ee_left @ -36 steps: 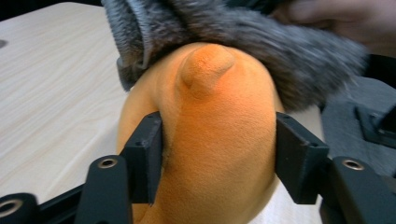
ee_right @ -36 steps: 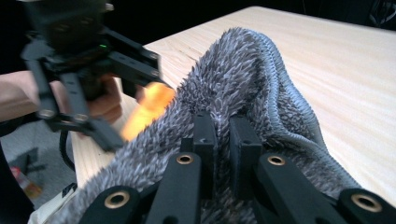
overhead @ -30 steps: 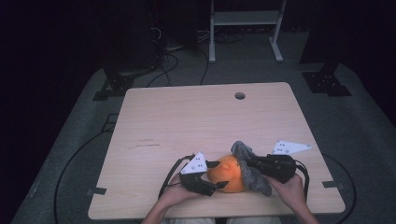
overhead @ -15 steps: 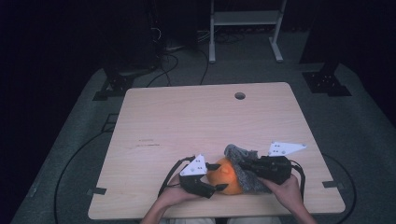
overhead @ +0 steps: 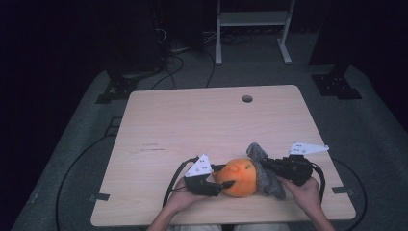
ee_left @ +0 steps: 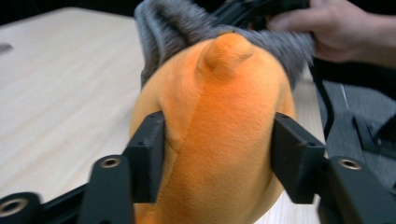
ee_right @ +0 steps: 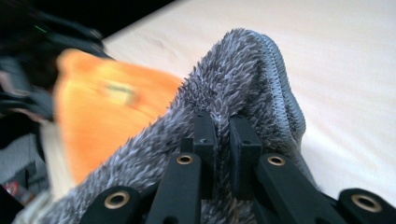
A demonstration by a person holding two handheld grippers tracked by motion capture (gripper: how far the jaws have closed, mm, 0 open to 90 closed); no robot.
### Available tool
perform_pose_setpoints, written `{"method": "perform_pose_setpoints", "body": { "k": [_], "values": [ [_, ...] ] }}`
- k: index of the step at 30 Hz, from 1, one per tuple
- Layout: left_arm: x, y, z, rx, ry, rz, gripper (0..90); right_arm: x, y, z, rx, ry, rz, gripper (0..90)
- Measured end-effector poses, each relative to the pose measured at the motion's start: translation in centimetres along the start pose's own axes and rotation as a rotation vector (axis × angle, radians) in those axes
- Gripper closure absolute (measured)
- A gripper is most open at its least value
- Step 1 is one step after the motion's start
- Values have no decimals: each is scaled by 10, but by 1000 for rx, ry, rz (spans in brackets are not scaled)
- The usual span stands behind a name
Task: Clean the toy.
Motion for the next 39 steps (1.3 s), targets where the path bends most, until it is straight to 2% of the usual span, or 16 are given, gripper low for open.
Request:
{"method": "perform_pose_setpoints", "body": {
  "k": [2, 6, 11, 14, 18, 20, 21, 22, 25, 26, 29, 31, 33, 35, 37, 39],
  "values": [
    [2, 2, -5, -2, 2, -22, 453, 4, 25, -19, 74, -67, -45, 825],
    [1, 1, -4, 10, 14, -23, 471, -8, 42, -21, 128, -35, -68, 824],
    [2, 4, -2, 46, 17, -15, 476, -18, 27, -8, 51, -37, -88, 825],
    [4, 8, -2, 69, 2, -11, 477, -17, 0, 9, -11, 29, 3, 824],
    [7, 8, -6, 61, -6, -9, 476, -11, -3, 8, -28, 22, 12, 825],
    [9, 7, -12, 63, 7, -7, 476, -1, 21, -14, 39, -70, -23, 825],
    [9, 7, -12, 63, 7, -7, 475, -1, 21, -14, 39, -70, -23, 825],
    [8, 3, -14, 44, 34, -11, 475, 1, 41, -27, 98, -104, -50, 825],
    [7, -3, -17, 32, 28, 0, 475, -3, 58, -33, 141, -111, -73, 825],
    [6, -5, -18, 35, 22, 12, 470, -12, 63, -29, 171, -72, -63, 825],
    [5, -5, -13, 32, 26, 27, 449, -16, 55, -23, 143, -56, -58, 825],
    [6, -2, -10, 44, 4, 59, 291, -19, 41, -13, 77, -56, -75, 825],
    [7, 0, -8, 50, 4, 72, 242, -19, 39, -11, 75, -52, -67, 824],
    [6, 3, -1, 67, 33, 70, 137, -18, 35, -9, 57, -58, -68, 824],
    [-2, 7, 15, 97, 124, 80, 86, -17, 31, -8, 58, -61, -59, 824],
    [-2, 8, 17, 105, 97, 81, 161, -16, 26, -6, 53, -60, -44, 824]
  ]
}}
Point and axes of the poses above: each handheld gripper's, and its own axes: x roughly backward along the jaws, z roughly out of its underside, y roughly to its left, the point moved 7 cm from there along -x, roughly forward along the jaws, and after that the axes turned 4 degrees about -z, right-handed, at the moved point
